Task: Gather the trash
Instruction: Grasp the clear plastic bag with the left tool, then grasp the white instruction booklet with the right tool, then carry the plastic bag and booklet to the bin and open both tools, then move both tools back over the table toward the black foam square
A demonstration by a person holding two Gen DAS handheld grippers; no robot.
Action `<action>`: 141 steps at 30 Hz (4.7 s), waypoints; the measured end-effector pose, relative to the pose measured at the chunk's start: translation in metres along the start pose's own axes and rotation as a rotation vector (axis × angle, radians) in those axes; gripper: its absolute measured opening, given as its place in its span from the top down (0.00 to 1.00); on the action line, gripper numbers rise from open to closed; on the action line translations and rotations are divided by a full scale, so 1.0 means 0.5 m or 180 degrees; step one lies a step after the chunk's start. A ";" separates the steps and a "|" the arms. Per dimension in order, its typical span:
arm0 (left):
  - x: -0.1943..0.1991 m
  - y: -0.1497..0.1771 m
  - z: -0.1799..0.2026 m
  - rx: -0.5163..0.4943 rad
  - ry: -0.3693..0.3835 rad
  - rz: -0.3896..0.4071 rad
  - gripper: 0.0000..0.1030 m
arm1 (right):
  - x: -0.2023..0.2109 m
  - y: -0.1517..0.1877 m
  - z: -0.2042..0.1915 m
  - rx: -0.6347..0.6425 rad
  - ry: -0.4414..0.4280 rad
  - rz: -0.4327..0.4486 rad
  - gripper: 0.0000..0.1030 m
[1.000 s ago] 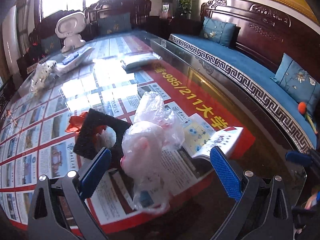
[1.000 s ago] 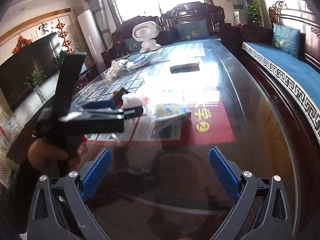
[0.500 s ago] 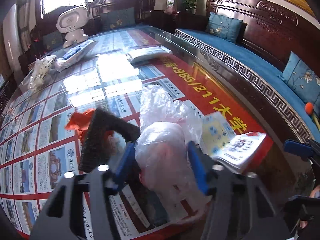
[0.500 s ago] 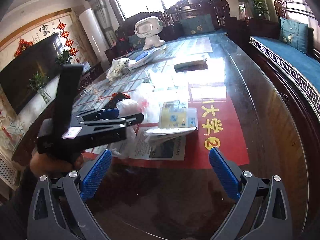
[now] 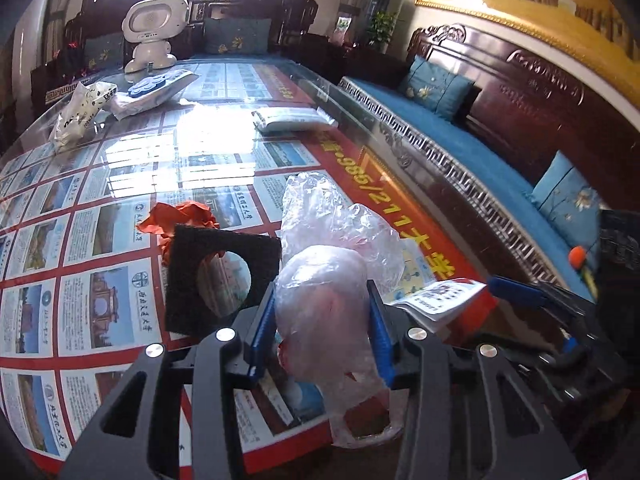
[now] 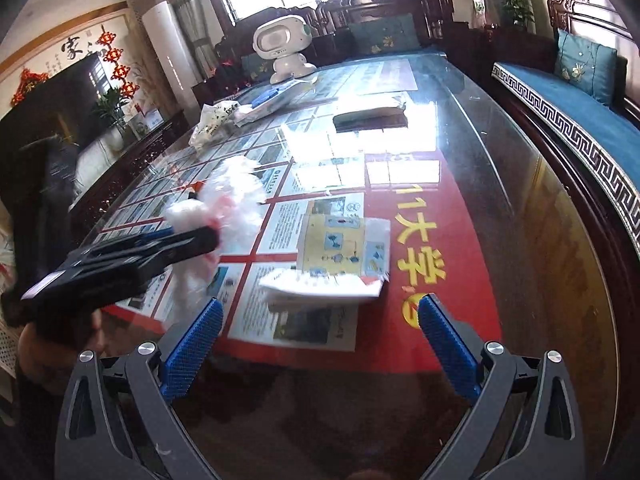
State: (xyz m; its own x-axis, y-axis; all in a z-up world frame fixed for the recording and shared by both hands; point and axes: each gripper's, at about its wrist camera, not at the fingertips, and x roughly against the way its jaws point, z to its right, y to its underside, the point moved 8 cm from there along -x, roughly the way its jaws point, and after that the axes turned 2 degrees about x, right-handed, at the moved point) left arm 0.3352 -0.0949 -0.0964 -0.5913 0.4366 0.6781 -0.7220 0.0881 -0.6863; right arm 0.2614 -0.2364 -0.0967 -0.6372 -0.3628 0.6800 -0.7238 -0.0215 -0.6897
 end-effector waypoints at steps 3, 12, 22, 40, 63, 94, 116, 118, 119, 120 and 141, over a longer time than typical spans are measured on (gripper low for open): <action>0.021 -0.002 -0.001 -0.0031 0.0027 0.0074 0.59 | -0.031 -0.013 -0.006 0.0009 0.0093 -0.0135 0.08; 0.042 -0.008 -0.019 0.0019 0.0091 0.0118 0.59 | -0.114 -0.028 0.005 0.0078 0.0701 -0.0380 0.09; 0.041 0.001 -0.014 0.0008 0.0205 0.0110 0.59 | -0.125 -0.025 0.015 0.0174 0.0905 -0.0383 0.34; 0.154 0.099 0.031 0.0003 0.0313 0.0023 0.59 | 0.072 0.054 -0.056 0.0083 0.0457 -0.0032 0.34; 0.442 0.555 0.153 -0.0028 0.0428 -0.0325 0.59 | 0.358 0.478 -0.261 0.0310 -0.0177 -0.0244 0.34; 0.210 0.899 0.081 0.0100 0.0159 -0.1450 0.29 | 0.199 0.784 -0.203 -0.0115 -0.0072 -0.1191 0.34; 0.227 0.877 0.068 0.0035 0.0027 -0.1380 0.20 | 0.148 0.780 -0.198 0.0042 0.0043 -0.1330 0.21; 0.224 0.877 0.068 0.0036 0.0021 -0.1383 0.20 | 0.150 0.782 -0.197 0.0029 0.0035 -0.1335 0.21; 0.223 0.876 0.068 0.0036 0.0027 -0.1388 0.20 | 0.150 0.782 -0.195 0.0028 0.0037 -0.1337 0.21; 0.222 0.877 0.068 0.0037 0.0027 -0.1389 0.19 | 0.150 0.782 -0.194 0.0025 0.0038 -0.1337 0.21; 0.317 0.630 0.076 -0.0135 -0.0046 -0.0648 0.17 | 0.210 0.603 -0.226 0.0182 -0.0151 -0.0799 0.21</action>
State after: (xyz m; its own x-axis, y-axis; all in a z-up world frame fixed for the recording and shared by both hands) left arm 0.0001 -0.0318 -0.1951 -0.4400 0.3930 0.8074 -0.8114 0.2111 -0.5450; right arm -0.0536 -0.1757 -0.2049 -0.4255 -0.3827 0.8201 -0.8406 -0.1686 -0.5148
